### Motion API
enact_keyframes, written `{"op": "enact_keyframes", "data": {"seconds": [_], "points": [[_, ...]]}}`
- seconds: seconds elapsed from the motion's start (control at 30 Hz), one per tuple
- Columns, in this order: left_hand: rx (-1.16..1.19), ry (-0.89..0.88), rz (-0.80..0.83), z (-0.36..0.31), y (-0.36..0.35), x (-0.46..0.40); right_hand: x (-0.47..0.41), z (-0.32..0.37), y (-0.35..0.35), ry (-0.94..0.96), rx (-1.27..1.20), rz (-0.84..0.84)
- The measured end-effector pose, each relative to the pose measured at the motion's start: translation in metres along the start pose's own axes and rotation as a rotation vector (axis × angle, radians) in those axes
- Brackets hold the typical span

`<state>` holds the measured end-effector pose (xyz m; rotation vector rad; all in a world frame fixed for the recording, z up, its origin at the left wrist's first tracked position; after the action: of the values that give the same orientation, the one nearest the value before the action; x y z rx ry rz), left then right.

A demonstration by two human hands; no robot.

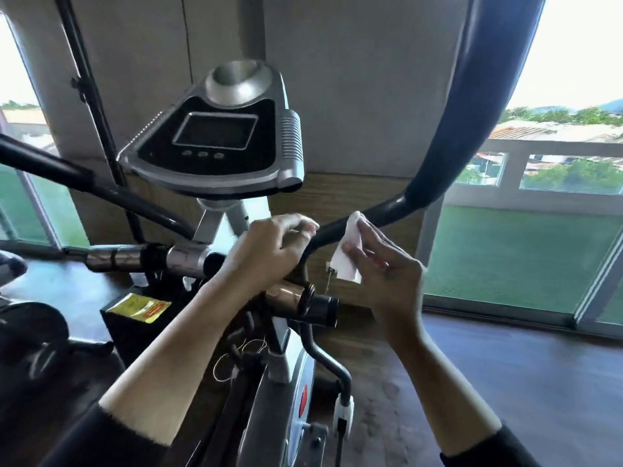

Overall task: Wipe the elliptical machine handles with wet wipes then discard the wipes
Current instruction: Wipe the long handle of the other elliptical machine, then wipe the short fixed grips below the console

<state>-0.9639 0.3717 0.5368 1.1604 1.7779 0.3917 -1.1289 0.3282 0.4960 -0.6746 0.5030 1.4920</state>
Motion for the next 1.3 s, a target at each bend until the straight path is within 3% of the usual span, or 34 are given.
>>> {"op": "enact_keyframes", "data": {"seconds": [0.23,0.37,0.57,0.8,1.1,1.3], "points": [[-0.248,-0.008,-0.045,0.047,0.008,0.028,0.015,0.001,-0.030,-0.090,0.208,0.449],[-0.253,-0.048,-0.070,0.059,0.003,0.035,0.016,-0.003,-0.031,-0.128,0.289,0.486],[-0.216,-0.085,-0.132,0.062,0.001,0.039,0.009,0.002,-0.033,-0.273,0.218,0.502],[-0.165,-0.100,-0.120,0.068,0.002,0.041,-0.007,-0.004,-0.045,-0.541,0.115,0.704],[-0.188,-0.204,-0.213,0.069,-0.001,0.043,-0.009,-0.007,-0.040,-0.350,0.237,0.663],[-0.193,-0.204,-0.223,0.069,0.000,0.042,-0.008,-0.010,-0.049,-0.392,0.247,0.651]]}}
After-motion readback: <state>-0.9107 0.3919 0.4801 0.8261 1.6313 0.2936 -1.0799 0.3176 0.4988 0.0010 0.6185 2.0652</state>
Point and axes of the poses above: each hand's wrist, its own x-axis away from the middle knuckle, its own y-axis out of the back of the hand, z = x × y, the point moved 3 cm from there along -x, towards the middle knuckle
